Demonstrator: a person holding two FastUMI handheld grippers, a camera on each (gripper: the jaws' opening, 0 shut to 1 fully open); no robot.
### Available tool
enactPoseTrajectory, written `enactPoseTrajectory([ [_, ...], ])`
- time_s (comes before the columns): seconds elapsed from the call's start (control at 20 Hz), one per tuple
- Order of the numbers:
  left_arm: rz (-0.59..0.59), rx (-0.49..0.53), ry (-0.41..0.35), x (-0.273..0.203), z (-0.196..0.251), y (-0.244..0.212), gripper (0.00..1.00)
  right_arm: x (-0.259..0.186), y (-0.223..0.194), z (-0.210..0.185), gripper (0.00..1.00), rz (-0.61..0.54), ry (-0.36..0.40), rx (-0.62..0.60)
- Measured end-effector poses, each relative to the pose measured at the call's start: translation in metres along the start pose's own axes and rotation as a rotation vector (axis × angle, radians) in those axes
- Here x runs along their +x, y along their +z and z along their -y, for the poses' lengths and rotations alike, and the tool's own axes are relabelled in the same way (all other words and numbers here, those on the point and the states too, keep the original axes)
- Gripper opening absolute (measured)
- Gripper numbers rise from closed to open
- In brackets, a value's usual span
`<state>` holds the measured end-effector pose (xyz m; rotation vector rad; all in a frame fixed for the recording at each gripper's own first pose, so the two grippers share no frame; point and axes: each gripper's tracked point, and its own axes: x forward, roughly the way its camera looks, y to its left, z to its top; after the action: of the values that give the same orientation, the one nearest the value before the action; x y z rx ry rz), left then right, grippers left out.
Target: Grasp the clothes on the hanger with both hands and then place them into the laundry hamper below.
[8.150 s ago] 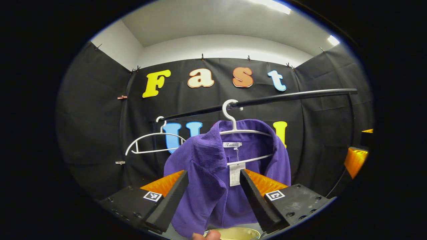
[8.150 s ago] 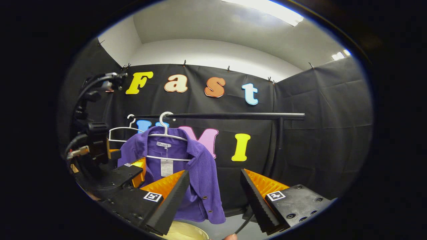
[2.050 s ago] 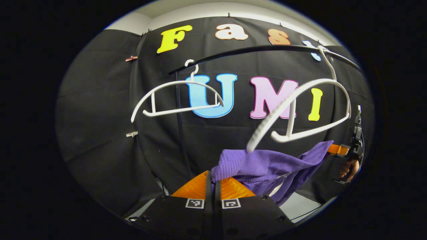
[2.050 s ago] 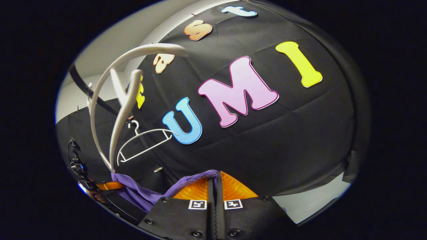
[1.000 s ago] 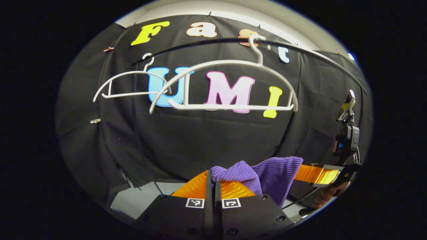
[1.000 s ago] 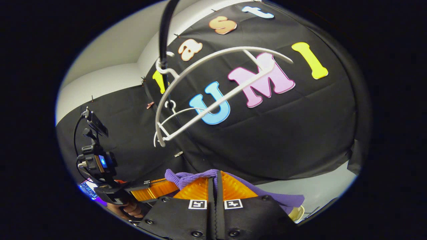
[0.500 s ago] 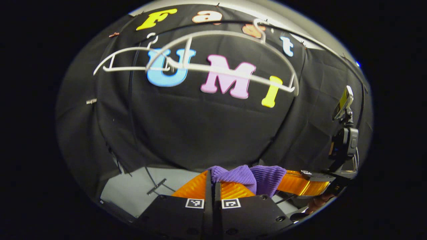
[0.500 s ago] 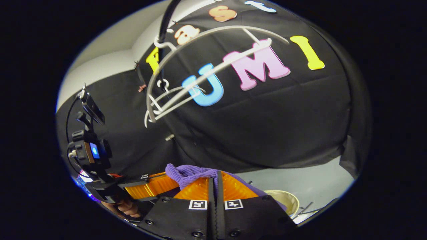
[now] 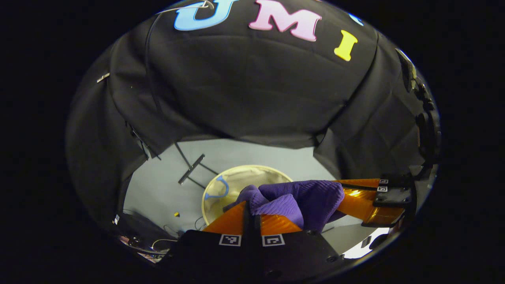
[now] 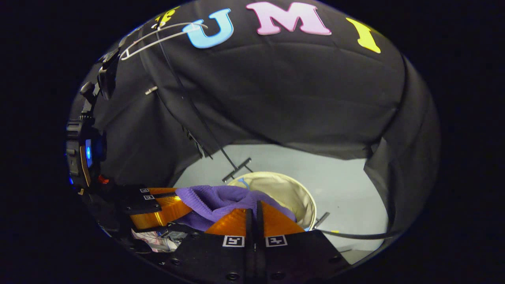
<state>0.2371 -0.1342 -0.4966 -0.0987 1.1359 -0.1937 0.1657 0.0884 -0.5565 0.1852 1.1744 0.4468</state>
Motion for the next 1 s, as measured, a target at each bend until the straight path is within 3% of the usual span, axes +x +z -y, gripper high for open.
enactPoseTrajectory([
  [0.1, -0.058, -0.005, 0.022, 0.013, -0.003, -0.012, 0.05, 0.012, -0.013, 0.010, 0.05, -0.050, -0.034, 0.034],
  [0.25, -0.160, -0.001, 0.147, 0.023, -0.024, -0.038, 0.05, 0.030, -0.044, 0.032, 0.08, -0.144, -0.113, 0.044],
  [0.3, -0.185, -0.016, 0.161, 0.024, -0.023, -0.042, 0.07, 0.031, -0.051, 0.034, 0.05, -0.180, -0.114, 0.051],
  [0.45, -0.187, -0.047, 0.150, 0.019, -0.013, -0.034, 0.62, 0.040, -0.053, 0.044, 0.95, -0.177, -0.147, 0.064],
  [0.55, -0.182, -0.040, 0.162, 0.022, -0.021, -0.035, 0.99, 0.034, -0.051, 0.039, 0.94, -0.188, -0.148, 0.072],
  [0.7, -0.172, -0.040, 0.134, 0.026, -0.019, -0.035, 0.94, 0.028, -0.049, 0.032, 0.98, -0.176, -0.135, 0.091],
  [1.0, -0.112, -0.023, 0.083, 0.013, -0.020, -0.027, 0.94, -0.008, -0.033, 0.007, 0.99, -0.108, -0.143, 0.098],
])
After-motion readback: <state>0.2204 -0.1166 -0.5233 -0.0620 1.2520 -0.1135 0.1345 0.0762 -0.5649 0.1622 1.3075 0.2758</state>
